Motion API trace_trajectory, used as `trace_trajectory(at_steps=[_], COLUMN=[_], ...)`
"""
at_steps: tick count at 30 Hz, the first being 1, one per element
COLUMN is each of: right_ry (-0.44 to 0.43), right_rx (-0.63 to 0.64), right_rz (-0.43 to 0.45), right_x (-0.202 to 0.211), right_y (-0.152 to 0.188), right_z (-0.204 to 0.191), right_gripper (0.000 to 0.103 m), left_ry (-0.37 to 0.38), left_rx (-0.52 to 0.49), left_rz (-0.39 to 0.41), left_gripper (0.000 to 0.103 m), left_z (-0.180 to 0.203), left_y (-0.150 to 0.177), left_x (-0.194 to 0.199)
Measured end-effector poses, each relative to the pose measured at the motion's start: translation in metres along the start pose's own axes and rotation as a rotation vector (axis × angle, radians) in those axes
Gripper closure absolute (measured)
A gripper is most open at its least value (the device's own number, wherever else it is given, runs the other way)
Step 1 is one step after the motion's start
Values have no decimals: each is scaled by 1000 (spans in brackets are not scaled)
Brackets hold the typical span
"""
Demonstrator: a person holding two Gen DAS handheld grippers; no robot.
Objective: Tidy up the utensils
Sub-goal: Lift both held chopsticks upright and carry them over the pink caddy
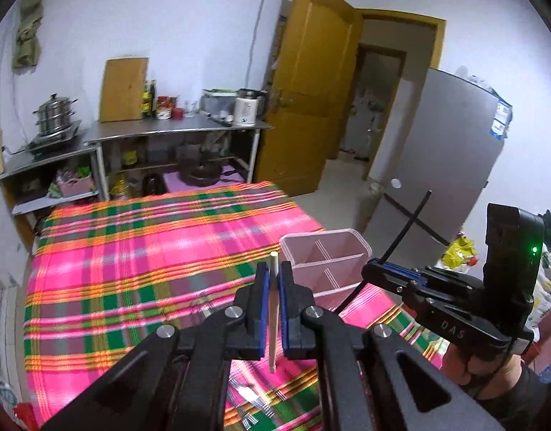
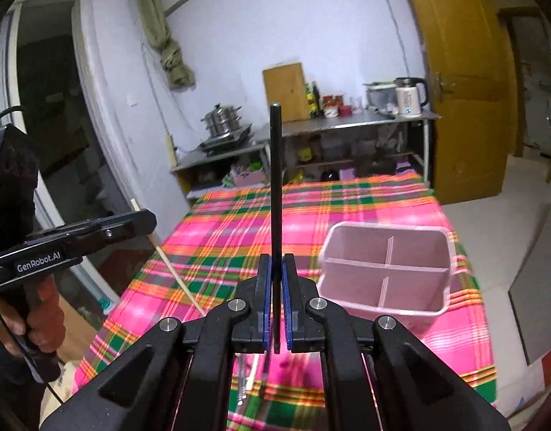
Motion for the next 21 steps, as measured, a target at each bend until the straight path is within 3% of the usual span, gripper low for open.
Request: trace_trajectory(at_steps=[13,21], right_ry=[108,120], right_rx=[-89,-122], right_rz=[108,31], right_x=[10,-26], right_y=[-60,-41], right_z=[67,83], right_gripper=[97,97], left_ry=[77,74], left_rx=[-22,25], left_rz=[26,-18], left_gripper=[97,97], left_z=[41,25], left_y=[-63,-52], left_x=[-60,-100])
Point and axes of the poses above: each gripper's, at about its wrist camera, not at the fingertips, and x roughly against the way its jaws point, z to its right, y to its underside, the point moved 7 cm from there along -x, roughly the way its jaws point, and after that the axes turned 5 degrees about y, right-handed, at the moved point
